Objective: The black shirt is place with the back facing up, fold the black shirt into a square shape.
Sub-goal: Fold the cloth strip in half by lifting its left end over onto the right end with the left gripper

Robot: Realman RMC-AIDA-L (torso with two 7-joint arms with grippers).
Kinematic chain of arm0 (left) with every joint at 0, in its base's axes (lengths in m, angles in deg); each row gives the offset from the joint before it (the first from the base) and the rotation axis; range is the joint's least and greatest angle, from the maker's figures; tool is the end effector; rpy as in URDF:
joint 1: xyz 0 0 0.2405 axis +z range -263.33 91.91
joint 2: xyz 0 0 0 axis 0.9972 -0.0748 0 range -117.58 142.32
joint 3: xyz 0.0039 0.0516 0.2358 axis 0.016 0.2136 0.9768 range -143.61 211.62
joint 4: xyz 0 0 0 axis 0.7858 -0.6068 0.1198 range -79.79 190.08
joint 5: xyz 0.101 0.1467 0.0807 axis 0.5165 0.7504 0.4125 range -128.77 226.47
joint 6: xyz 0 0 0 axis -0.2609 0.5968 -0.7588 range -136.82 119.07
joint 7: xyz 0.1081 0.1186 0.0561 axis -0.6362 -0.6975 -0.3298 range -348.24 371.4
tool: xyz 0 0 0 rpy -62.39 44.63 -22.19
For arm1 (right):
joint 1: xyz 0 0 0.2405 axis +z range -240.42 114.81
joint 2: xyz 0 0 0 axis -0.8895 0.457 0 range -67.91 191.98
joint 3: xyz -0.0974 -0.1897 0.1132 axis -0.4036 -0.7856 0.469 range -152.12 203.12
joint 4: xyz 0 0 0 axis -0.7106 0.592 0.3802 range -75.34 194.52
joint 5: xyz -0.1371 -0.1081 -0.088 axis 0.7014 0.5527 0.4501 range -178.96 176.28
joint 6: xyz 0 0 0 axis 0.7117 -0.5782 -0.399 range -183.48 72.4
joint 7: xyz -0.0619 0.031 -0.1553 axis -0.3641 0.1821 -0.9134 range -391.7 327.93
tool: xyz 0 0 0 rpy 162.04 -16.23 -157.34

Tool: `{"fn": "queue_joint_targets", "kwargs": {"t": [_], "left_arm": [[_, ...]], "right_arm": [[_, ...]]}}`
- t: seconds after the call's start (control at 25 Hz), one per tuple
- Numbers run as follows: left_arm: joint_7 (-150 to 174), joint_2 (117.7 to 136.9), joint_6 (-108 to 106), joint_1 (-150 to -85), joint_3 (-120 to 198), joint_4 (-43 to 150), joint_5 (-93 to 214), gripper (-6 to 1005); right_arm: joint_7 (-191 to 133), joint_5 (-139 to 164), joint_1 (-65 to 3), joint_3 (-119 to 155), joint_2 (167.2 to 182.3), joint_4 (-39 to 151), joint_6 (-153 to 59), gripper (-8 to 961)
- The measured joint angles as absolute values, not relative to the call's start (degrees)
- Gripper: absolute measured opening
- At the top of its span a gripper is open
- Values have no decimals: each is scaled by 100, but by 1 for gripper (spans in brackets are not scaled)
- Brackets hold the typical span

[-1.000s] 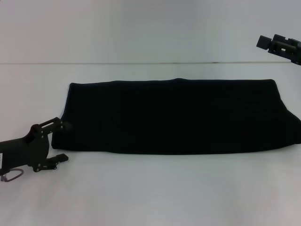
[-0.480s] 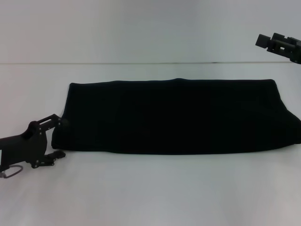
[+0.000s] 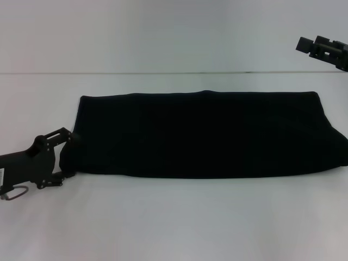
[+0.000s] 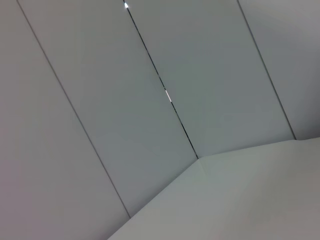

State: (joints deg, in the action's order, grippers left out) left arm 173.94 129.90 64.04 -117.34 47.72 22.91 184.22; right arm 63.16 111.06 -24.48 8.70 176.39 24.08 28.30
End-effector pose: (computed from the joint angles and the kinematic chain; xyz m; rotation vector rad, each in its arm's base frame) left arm -0.3255 0.3399 0.0090 -1.2241 -2.4726 -0.8915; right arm 0.2256 0.3954 0.0751 -2.2291 0.9254 1.0227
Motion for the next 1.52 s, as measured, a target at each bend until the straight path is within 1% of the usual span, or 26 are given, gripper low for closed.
{"fn": "queue_joint_targets", "kwargs": {"t": [0.56, 0.84, 1.52], "left_arm": [[17345, 12969, 6511, -11753, 4771, 2298, 18421, 949], [17353, 12994, 6578, -11711, 4771, 2298, 18460, 948], [17253, 13015, 6405, -11699, 4772, 2298, 18434, 949]], "right_arm": [[6321, 11036, -2434, 863, 17619, 2408, 2827, 920], [6321, 11036, -2431, 862, 17620, 2408, 2830, 921], [6321, 11037, -2432, 863, 17659, 2417, 2837, 921]]}}
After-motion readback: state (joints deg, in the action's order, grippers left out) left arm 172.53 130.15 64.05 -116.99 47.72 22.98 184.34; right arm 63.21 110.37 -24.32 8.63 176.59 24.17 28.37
